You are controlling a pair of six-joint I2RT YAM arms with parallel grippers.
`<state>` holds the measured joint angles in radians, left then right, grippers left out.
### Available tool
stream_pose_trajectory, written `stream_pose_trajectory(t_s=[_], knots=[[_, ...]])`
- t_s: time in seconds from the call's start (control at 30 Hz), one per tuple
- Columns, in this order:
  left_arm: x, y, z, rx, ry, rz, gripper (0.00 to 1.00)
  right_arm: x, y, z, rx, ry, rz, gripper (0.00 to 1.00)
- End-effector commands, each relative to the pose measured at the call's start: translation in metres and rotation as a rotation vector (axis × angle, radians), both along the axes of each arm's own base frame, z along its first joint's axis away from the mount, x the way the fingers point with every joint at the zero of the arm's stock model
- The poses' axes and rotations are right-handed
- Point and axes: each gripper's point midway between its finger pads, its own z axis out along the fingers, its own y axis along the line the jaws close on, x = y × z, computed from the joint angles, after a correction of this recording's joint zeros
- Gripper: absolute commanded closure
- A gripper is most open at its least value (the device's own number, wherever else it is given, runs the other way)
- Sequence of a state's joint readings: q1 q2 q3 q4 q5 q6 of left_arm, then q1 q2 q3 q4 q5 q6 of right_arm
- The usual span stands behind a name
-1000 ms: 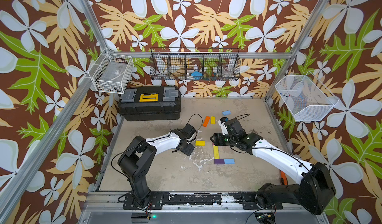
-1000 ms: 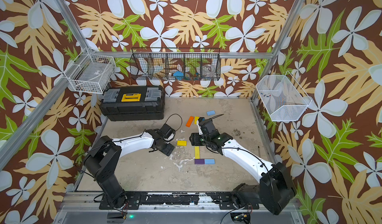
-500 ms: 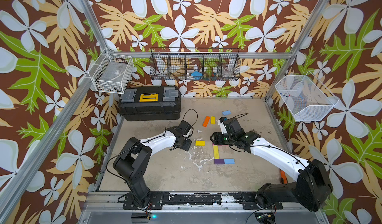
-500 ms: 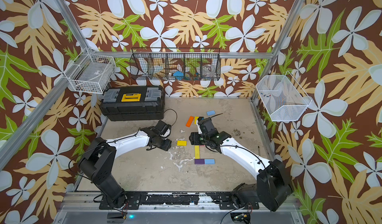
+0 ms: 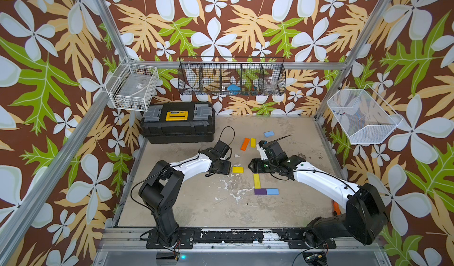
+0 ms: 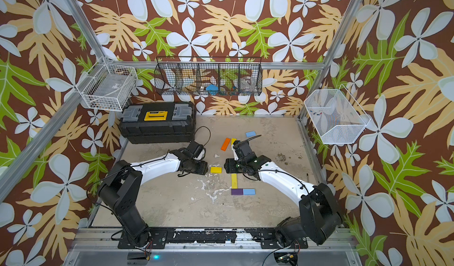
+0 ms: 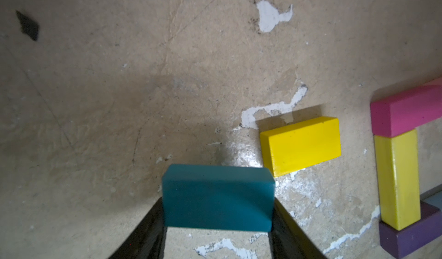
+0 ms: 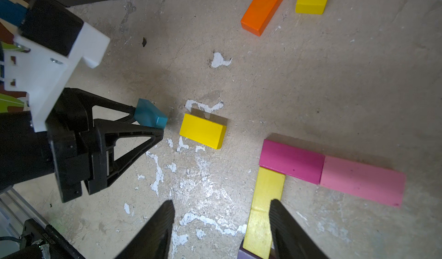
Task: Assemble the letter c with building blocks
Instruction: Place the building block at the center of the board.
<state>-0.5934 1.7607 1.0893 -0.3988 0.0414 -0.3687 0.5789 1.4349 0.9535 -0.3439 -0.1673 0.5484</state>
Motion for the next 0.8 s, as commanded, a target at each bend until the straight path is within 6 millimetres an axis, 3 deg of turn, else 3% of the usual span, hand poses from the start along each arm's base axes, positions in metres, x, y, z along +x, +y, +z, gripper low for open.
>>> stream_pose_trajectory(t_s=[0.0,0.2,0.43,0.77], knots=[[0.003,0.001,-0.002,0.000,0.003,0.029,0.50,0.003,0.004,0.002,0.010,-0.013,0.009,0.35],[0.002,0.002,-0.009,0.009,0.014,0.034,0.44,0.003,0.004,0.000,0.011,-0.009,0.008,0.36],[0.002,0.001,-0.009,-0.005,0.022,0.044,0.24,0.003,0.004,-0.003,0.008,-0.004,0.011,0.36],[0.012,0.012,0.034,-0.124,-0.055,0.119,0.10,0.005,0.010,-0.007,0.016,0.013,0.026,0.36]])
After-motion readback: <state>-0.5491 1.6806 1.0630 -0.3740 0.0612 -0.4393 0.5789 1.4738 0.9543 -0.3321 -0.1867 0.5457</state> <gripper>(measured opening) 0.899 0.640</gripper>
